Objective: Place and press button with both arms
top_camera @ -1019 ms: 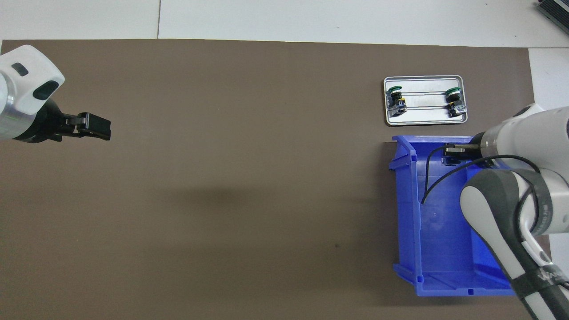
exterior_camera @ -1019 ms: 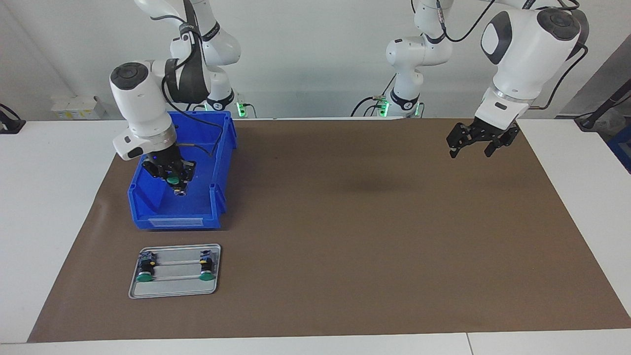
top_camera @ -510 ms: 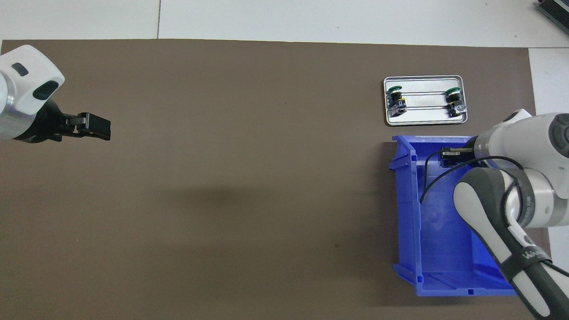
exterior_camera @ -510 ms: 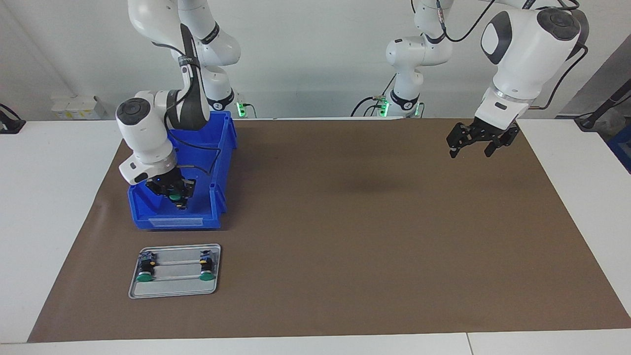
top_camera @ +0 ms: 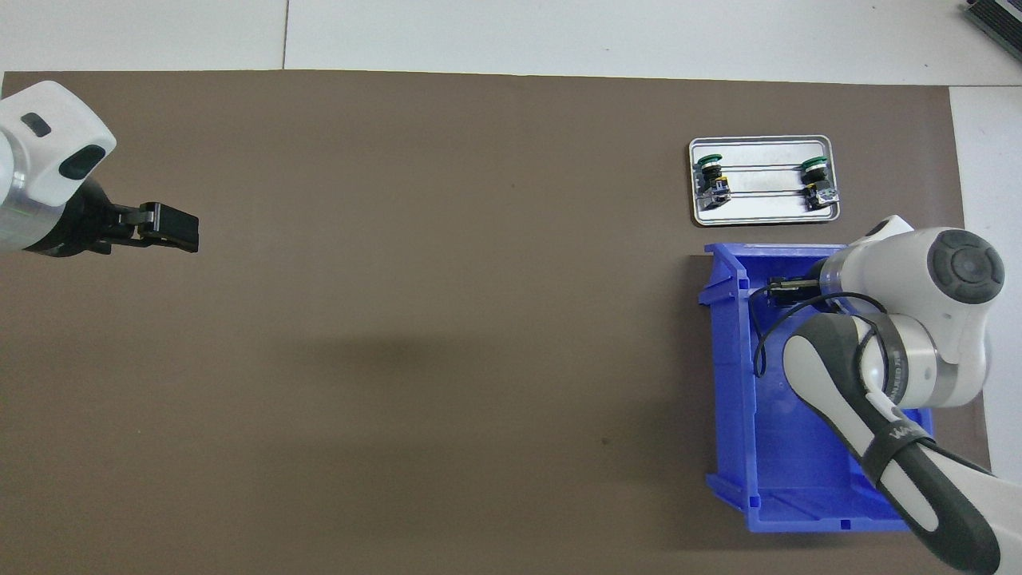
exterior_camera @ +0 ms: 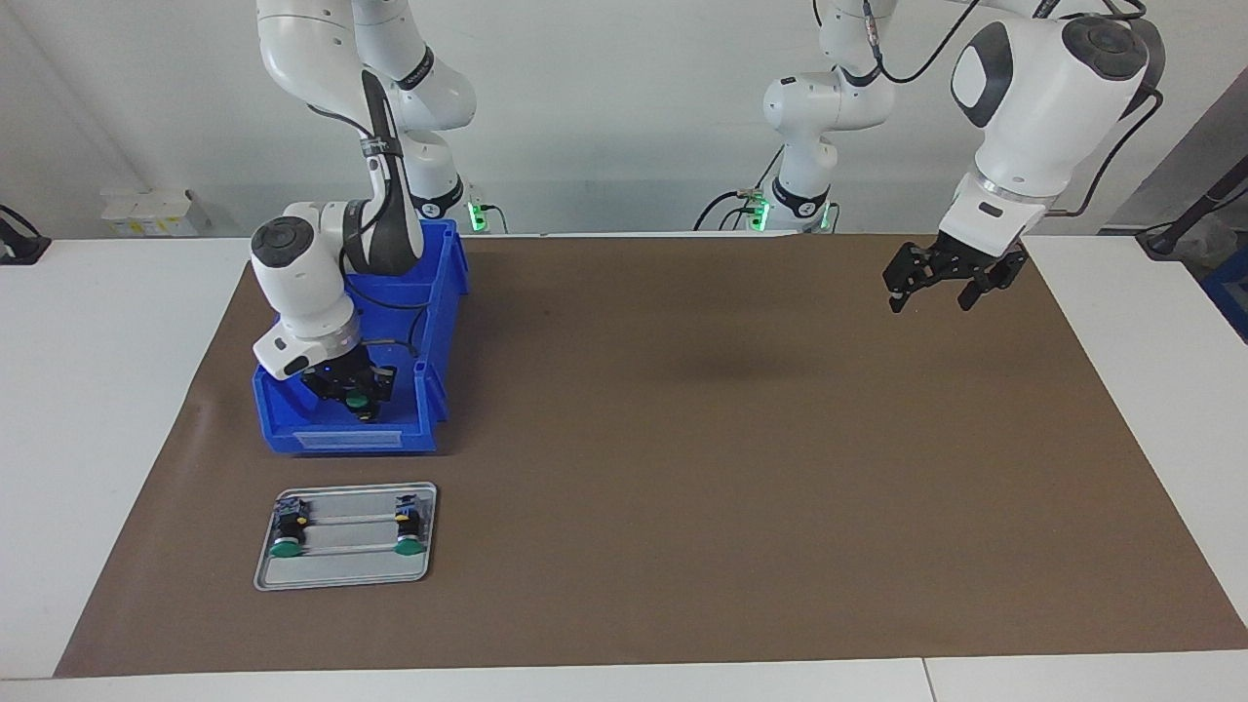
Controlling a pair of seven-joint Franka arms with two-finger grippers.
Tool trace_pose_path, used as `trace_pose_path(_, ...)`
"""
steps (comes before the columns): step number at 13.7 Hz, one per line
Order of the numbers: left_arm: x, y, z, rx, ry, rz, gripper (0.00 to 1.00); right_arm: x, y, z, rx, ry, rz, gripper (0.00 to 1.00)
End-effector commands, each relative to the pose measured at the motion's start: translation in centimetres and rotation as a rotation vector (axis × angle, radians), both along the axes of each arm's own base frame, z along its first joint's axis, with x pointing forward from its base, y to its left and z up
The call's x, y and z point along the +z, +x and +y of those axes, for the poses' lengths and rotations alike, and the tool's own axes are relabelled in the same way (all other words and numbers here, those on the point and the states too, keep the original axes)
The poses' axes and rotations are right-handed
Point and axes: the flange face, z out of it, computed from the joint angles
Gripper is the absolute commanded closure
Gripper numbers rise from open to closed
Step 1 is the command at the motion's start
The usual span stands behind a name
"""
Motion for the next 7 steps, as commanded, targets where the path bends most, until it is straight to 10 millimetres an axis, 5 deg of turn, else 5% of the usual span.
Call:
trace_pose_path(1, 0.2, -0.9, 0.4, -0.005, 0.002, 0.006, 0.00, 0.8, -0.3, -0.5, 0.019, 0.010, -0.016, 0.03)
trace_pose_path(7, 0.2, -0.9, 0.3, -0.006, 0.003, 0.004, 0.00, 7.4, -0.7, -0.3, -0.028, 0.011, -0.024, 0.01)
